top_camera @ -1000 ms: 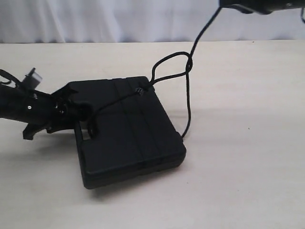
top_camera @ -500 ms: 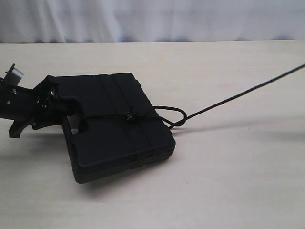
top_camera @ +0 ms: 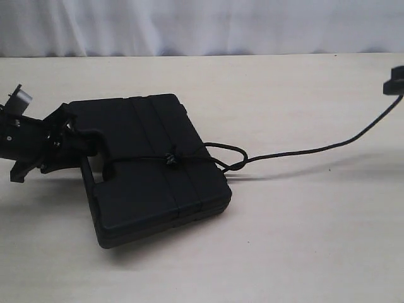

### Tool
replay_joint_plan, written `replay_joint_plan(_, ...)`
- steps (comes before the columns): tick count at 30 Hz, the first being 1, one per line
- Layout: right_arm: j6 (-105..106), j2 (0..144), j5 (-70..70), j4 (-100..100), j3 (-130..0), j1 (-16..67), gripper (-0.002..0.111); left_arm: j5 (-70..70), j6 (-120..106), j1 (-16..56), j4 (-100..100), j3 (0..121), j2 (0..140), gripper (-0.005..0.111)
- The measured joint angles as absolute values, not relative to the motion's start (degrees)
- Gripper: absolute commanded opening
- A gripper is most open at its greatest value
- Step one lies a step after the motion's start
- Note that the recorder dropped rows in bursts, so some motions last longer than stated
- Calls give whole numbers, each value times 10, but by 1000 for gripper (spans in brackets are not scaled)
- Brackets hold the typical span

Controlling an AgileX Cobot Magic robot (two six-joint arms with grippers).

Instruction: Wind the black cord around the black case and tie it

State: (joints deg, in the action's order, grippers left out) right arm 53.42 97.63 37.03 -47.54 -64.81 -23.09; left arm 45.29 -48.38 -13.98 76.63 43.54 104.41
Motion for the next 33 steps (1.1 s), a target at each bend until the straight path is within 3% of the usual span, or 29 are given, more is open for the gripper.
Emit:
replay_joint_plan(6, 516, 972, 451, -472, -716, -180, 56, 455, -495, -140, 768, 435, 1044, 0)
replay_joint_plan(23, 746, 1007, 572, -166, -696, 125, 55, 469, -520, -140, 740, 436, 1044, 0)
replay_joint_plan(30, 740, 1066, 548, -123, -694, 174, 34, 473, -523, -140, 734, 436, 1044, 0)
replay_joint_plan(33, 740, 1084, 545, -123, -694, 186, 33, 473, -523, -140, 734, 436, 1044, 0)
